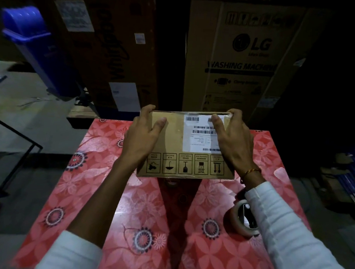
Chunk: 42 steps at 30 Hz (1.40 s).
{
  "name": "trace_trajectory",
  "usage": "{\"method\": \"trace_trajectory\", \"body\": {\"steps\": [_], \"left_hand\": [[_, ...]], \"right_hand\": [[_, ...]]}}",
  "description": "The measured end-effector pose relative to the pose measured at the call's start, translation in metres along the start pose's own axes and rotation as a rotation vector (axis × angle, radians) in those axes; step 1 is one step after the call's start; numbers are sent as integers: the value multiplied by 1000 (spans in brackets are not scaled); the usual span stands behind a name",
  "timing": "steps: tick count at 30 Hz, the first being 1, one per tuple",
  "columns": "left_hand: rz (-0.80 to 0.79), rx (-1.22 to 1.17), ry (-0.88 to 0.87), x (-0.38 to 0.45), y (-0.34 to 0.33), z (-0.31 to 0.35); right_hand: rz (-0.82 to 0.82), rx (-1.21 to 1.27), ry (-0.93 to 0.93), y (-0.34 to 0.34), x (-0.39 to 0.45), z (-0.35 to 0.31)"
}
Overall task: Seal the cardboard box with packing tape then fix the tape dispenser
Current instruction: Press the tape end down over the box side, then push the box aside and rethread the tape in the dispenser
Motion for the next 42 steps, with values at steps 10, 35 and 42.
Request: {"method": "trace_trajectory", "body": {"steps": [10,35,42], "left_hand": [[42,-17,160,-12,59,-68],[25,244,189,-88,70,-174],[-74,97,-172,-48,-15,-63]], "right_hand": [[-176,178,95,-68,-50,-49],[-538,200,222,-170,-157,-52],[-404,145,47,-128,-134,23]]}}
Point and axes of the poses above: each hand's wrist, its own x-axis towards the middle knuckle, its own y-axis out of the back of the hand, z = x × y, the point moved 4 cm from there along x, towards the middle knuckle, and after that the axes turned 12 degrees about -y, right-handed, at the moved point
